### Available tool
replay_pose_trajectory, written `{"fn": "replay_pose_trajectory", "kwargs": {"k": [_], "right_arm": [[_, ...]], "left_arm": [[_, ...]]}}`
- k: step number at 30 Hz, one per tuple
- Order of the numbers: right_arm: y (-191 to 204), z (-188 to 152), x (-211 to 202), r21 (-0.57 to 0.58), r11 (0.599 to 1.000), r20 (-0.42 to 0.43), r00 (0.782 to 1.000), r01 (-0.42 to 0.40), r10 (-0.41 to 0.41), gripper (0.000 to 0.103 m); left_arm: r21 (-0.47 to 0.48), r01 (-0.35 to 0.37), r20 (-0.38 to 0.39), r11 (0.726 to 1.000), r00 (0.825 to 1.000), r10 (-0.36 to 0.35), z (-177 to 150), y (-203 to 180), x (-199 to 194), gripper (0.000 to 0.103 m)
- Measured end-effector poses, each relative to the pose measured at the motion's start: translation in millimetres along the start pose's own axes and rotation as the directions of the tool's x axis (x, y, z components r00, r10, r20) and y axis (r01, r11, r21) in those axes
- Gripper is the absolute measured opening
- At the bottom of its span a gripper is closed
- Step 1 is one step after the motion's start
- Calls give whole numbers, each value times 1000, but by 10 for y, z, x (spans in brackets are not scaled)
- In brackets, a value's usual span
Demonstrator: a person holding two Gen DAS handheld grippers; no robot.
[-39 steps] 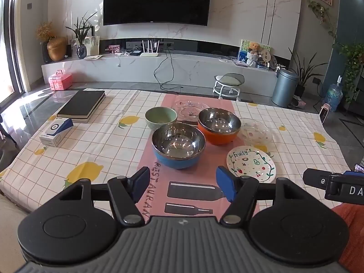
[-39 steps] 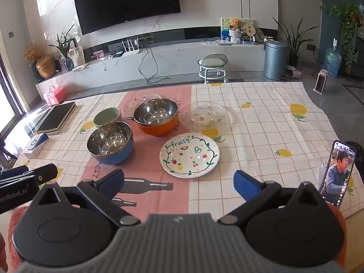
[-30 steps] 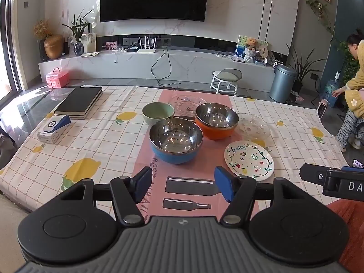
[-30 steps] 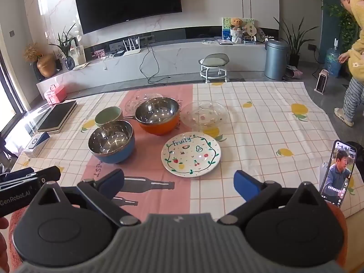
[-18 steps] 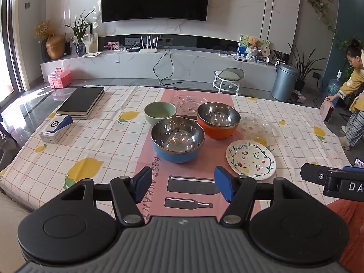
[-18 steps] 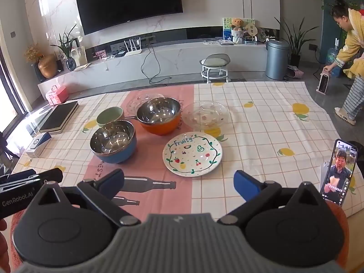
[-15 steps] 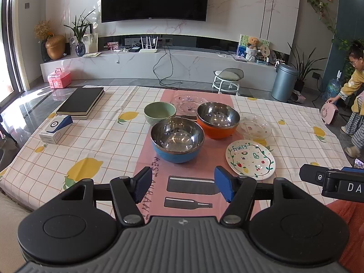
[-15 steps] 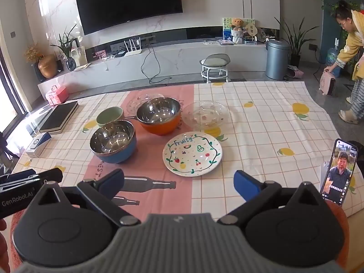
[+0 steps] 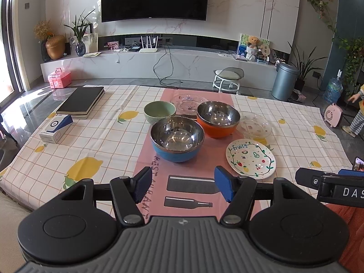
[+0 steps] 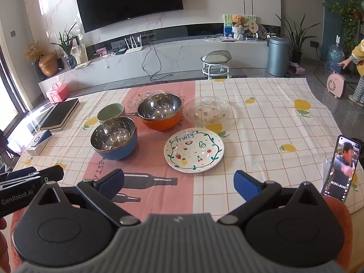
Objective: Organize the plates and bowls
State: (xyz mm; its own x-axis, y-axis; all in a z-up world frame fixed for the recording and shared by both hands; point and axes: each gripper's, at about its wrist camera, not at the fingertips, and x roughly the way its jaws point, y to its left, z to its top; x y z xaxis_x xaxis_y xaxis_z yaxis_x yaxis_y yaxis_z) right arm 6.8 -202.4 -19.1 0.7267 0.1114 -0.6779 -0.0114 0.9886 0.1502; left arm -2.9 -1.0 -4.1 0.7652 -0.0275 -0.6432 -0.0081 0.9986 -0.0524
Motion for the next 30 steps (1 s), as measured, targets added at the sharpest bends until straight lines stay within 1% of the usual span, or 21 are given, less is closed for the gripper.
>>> {"fn": "replay_pose_trajectory", "kwargs": {"k": [10,30], "right_arm": [[11,-2,79,-11,1000,-18,1000,-2,2,100],[53,2,97,-26,1000,-32,999,-2,1,100]], "left_arm": [[-1,0,-6,1000,1000,0,-33,6,21,75],[2,-3,-12,1000,1000,3,-45,-8,63,75]]}}
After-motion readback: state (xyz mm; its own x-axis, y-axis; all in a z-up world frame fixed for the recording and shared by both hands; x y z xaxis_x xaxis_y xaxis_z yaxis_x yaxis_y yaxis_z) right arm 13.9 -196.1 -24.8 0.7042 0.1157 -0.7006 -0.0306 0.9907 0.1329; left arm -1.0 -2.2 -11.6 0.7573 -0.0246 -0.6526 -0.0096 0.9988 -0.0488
